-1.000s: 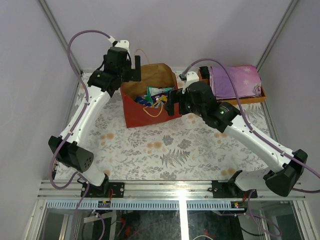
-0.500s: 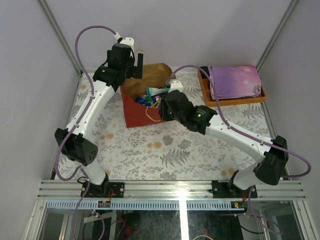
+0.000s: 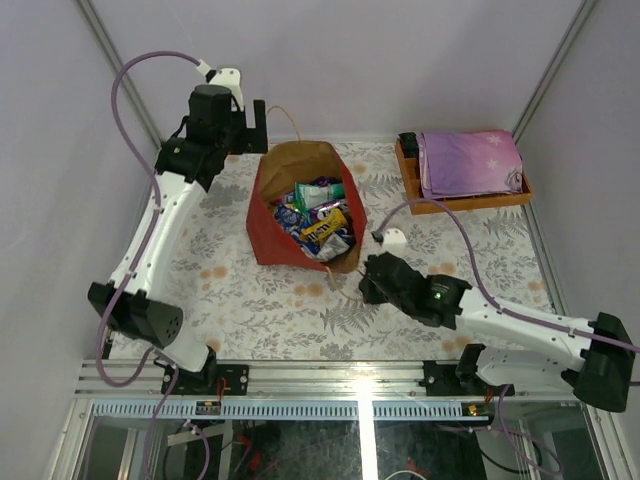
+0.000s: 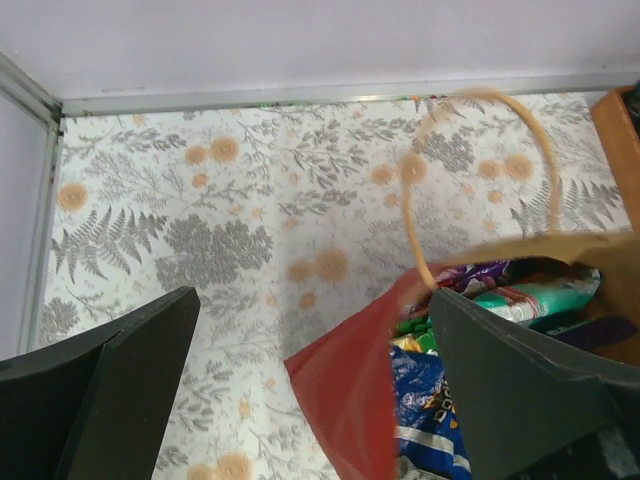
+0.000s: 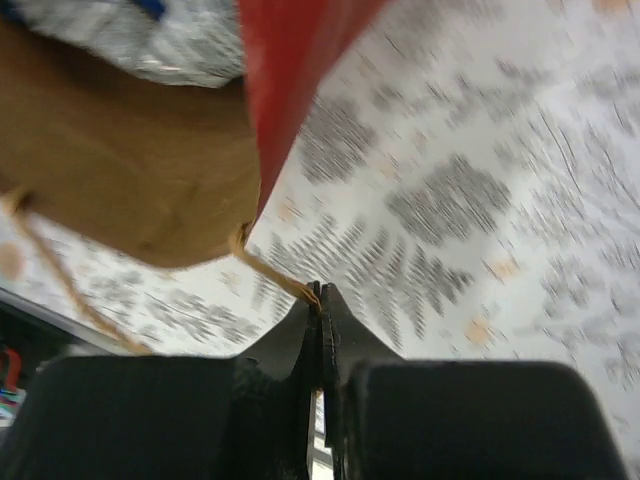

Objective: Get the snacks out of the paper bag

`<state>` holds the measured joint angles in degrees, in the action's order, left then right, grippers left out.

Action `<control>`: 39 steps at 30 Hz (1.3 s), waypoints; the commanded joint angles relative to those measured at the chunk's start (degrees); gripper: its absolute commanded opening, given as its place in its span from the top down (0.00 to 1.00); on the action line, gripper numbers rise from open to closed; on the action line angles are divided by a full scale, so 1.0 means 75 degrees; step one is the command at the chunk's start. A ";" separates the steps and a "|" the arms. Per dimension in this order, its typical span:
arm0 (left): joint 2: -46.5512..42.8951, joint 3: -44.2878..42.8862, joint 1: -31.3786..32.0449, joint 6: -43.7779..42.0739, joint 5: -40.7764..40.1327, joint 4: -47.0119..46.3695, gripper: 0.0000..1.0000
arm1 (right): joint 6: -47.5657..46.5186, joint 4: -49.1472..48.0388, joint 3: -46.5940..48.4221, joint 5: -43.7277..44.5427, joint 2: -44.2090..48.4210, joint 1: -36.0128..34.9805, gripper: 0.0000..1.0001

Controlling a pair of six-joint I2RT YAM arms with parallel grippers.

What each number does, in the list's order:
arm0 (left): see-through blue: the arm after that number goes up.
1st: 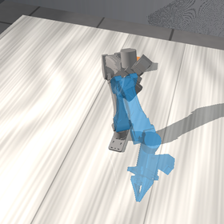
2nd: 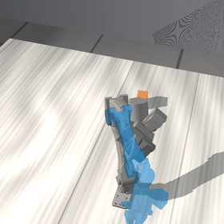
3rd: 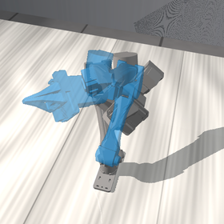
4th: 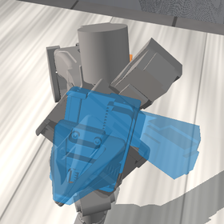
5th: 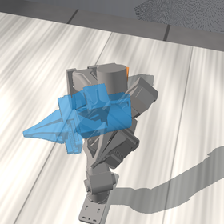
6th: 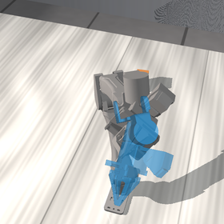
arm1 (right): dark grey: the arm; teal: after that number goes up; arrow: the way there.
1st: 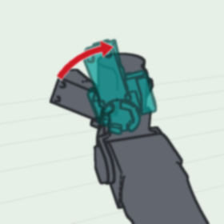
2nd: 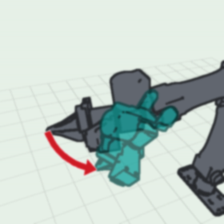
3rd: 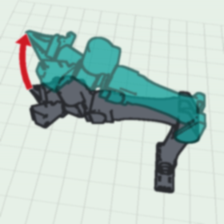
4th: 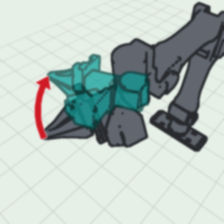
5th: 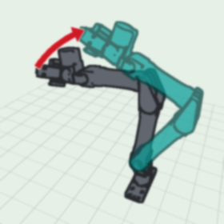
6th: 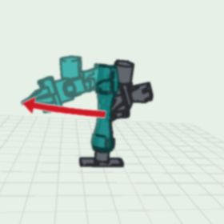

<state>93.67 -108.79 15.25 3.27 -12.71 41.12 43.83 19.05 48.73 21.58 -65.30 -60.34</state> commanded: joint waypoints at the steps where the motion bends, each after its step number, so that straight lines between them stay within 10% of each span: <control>1: -0.1451 0.1177 -0.0070 0.0360 0.0548 -0.0278 0.00 | 0.1190 0.1020 -0.1660 0.0145 0.0912 -0.0059 1.00; 15: -0.2960 0.2409 -0.0099 0.0512 0.0671 -0.0155 0.00 | 0.2365 0.0225 -0.2998 -0.0251 0.1771 -0.0077 0.91; 39: -0.2816 0.3254 -0.0173 0.0133 0.0464 -0.0116 0.00 | -0.0045 -0.2380 0.0483 0.0072 -0.4176 0.0064 0.96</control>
<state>71.88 -85.65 14.83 5.48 -8.88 40.86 49.15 6.85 45.89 21.15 -91.70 -60.49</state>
